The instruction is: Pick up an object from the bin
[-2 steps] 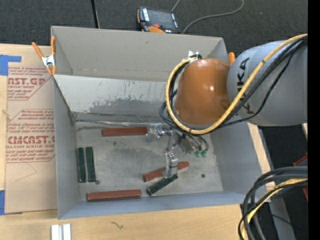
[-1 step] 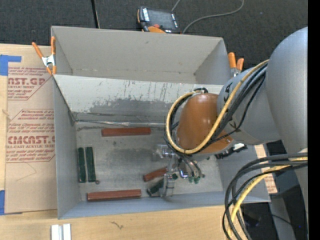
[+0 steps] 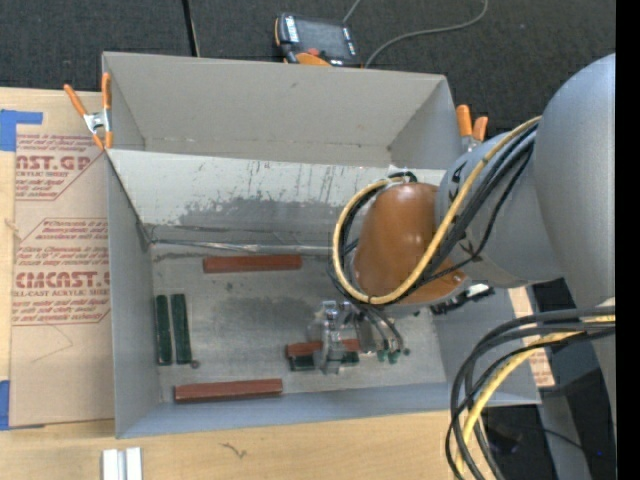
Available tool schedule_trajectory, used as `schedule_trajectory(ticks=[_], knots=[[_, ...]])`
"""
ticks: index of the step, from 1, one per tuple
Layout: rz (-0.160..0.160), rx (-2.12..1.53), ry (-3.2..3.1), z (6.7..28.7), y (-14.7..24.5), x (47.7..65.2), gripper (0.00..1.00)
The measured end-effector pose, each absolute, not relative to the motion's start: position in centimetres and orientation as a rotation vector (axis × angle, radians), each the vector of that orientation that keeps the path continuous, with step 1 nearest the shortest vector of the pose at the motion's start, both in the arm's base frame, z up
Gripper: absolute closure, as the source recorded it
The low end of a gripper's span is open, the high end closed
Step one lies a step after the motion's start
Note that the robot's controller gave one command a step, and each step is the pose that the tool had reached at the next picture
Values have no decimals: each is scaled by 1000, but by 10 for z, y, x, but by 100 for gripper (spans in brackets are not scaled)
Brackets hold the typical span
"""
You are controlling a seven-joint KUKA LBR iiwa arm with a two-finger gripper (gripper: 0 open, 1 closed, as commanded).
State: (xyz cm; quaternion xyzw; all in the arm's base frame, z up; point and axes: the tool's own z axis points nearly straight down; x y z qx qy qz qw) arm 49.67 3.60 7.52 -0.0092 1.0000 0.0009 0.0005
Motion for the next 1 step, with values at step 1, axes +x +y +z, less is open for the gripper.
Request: schedule_trajectory(ticks=[1], knots=[[3, -28, 3140, 73, 36, 496, 0]])
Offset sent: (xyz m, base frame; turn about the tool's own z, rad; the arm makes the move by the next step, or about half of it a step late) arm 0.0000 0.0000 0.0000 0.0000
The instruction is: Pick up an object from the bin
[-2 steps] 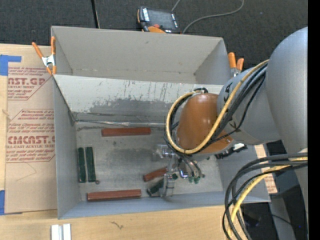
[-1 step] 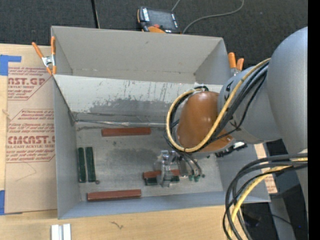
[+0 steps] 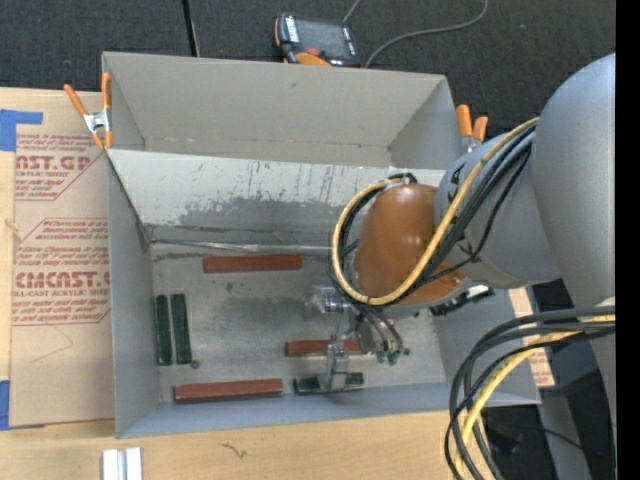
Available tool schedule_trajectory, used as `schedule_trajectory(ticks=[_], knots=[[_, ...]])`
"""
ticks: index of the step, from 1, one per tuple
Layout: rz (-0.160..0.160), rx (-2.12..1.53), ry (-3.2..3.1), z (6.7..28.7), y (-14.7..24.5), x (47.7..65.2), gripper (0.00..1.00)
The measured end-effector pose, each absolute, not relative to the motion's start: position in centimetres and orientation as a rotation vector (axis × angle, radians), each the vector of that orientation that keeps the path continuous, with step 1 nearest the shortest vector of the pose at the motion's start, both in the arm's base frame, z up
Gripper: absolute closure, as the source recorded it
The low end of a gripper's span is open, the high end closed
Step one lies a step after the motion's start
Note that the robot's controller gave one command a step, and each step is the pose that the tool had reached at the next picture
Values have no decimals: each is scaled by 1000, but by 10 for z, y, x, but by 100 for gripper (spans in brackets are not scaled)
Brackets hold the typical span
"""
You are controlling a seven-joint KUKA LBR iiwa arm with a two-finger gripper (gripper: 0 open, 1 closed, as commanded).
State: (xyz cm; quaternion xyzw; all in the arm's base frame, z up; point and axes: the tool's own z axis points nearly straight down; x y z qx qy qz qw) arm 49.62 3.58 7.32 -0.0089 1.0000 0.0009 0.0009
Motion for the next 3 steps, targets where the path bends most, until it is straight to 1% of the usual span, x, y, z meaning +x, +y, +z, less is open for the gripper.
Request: schedule_trajectory(ticks=[1, 2, 3], knots=[[3, -29, 3143, 75, 36, 496, 100], [3, -28, 3141, 73, 36, 496, 0], [4, -29, 3139, 75, 36, 496, 100]])
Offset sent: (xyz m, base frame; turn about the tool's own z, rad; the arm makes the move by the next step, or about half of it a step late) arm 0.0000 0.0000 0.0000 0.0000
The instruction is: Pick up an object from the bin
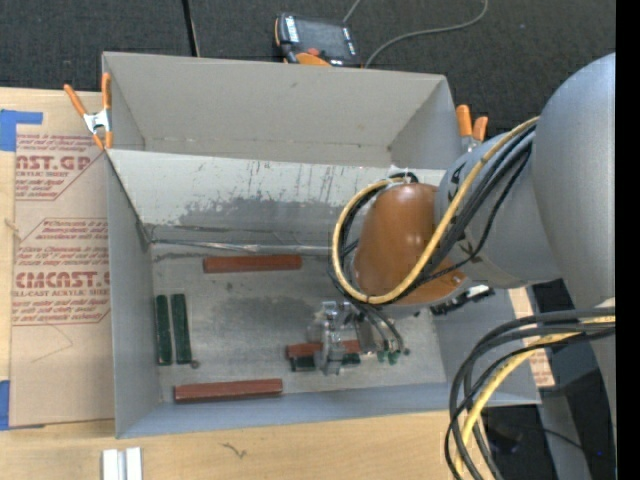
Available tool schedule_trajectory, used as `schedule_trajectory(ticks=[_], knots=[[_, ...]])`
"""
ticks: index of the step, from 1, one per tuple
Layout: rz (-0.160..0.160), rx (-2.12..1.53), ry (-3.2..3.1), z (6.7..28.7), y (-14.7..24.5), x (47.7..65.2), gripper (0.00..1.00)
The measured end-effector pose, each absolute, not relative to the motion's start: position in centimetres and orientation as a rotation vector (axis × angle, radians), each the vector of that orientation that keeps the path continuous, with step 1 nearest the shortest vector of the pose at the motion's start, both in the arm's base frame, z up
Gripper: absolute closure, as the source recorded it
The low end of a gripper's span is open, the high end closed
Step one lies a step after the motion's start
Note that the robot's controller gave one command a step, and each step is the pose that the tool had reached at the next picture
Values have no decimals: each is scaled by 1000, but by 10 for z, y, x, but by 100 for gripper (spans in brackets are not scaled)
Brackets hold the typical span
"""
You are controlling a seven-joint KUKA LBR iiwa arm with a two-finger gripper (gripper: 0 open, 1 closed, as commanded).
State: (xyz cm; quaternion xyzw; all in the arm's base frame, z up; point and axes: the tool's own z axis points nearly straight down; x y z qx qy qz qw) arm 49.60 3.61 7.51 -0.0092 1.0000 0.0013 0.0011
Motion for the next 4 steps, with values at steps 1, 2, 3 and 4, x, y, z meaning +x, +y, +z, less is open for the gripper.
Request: schedule_trajectory(ticks=[1, 2, 3, 4], knots=[[3, -28, 3141, 73, 36, 496, 0], [4, -29, 3139, 75, 36, 496, 100], [3, -28, 3141, 73, 36, 496, 0], [-2, -890, 3002, 71, -3, 486, 0]])
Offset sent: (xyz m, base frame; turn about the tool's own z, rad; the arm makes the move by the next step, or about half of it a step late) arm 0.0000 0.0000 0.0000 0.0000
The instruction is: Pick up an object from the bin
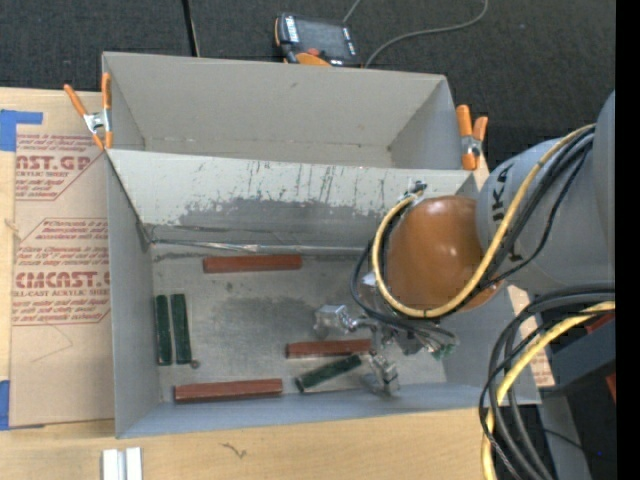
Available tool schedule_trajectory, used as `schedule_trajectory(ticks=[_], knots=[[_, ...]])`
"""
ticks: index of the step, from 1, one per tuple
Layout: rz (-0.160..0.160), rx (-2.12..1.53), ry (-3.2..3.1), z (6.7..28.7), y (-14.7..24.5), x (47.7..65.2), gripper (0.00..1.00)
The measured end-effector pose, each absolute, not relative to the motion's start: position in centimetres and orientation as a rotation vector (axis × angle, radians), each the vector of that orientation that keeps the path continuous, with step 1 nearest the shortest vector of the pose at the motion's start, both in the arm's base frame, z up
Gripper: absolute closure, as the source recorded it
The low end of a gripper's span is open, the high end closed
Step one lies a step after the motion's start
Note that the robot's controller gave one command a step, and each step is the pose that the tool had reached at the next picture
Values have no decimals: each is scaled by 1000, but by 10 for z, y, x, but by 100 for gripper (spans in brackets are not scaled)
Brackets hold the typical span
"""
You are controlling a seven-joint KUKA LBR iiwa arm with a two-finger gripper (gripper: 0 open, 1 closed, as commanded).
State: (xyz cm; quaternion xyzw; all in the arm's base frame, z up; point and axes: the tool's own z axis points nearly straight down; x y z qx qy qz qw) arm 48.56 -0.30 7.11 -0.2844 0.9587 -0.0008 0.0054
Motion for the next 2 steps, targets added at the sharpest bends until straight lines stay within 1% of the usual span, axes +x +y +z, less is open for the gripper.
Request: schedule_trajectory(ticks=[1, 2], knots=[[1, -886, 3007, 71, -3, 484, 100], [-3, -873, 3005, 202, 7, 546, 100]])
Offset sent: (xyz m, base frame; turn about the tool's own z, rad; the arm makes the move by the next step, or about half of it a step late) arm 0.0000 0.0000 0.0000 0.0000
